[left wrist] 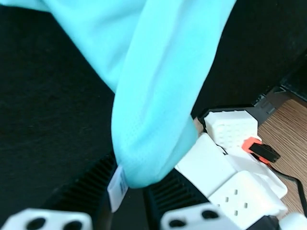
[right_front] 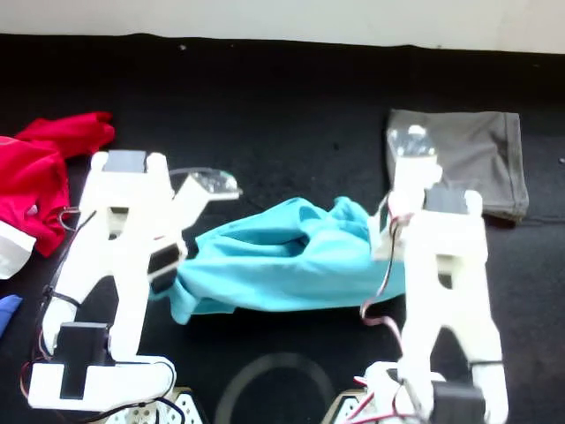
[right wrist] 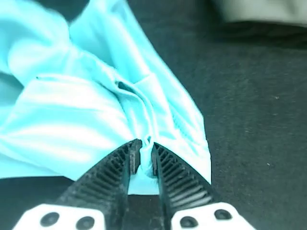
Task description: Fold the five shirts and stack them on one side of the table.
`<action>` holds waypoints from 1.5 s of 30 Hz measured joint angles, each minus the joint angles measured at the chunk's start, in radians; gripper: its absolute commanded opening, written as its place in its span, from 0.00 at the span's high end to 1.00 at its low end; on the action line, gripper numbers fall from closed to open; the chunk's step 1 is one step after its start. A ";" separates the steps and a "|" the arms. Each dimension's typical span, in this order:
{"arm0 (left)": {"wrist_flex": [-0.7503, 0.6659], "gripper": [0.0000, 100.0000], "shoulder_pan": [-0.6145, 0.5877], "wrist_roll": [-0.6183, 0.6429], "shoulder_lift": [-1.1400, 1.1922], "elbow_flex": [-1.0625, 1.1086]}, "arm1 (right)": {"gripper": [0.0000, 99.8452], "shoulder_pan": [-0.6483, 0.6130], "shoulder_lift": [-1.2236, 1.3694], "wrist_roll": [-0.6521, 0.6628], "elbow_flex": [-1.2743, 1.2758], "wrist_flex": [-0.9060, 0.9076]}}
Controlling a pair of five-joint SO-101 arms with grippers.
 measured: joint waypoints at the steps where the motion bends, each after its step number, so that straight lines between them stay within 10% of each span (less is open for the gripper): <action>1: 0.000 0.98 0.000 0.000 0.000 0.023 | 0.99 0.000 -0.028 0.023 0.064 -0.026; 9: -0.002 0.98 0.000 -0.002 0.000 0.081 | 0.85 0.000 -0.144 0.250 0.276 -0.026; 20: -0.038 0.98 0.000 0.052 0.000 0.081 | 0.82 0.000 -0.206 0.273 -0.075 0.229; 45: -0.040 0.98 -0.002 0.077 0.000 0.081 | 0.99 -0.058 0.563 0.167 -0.307 -0.192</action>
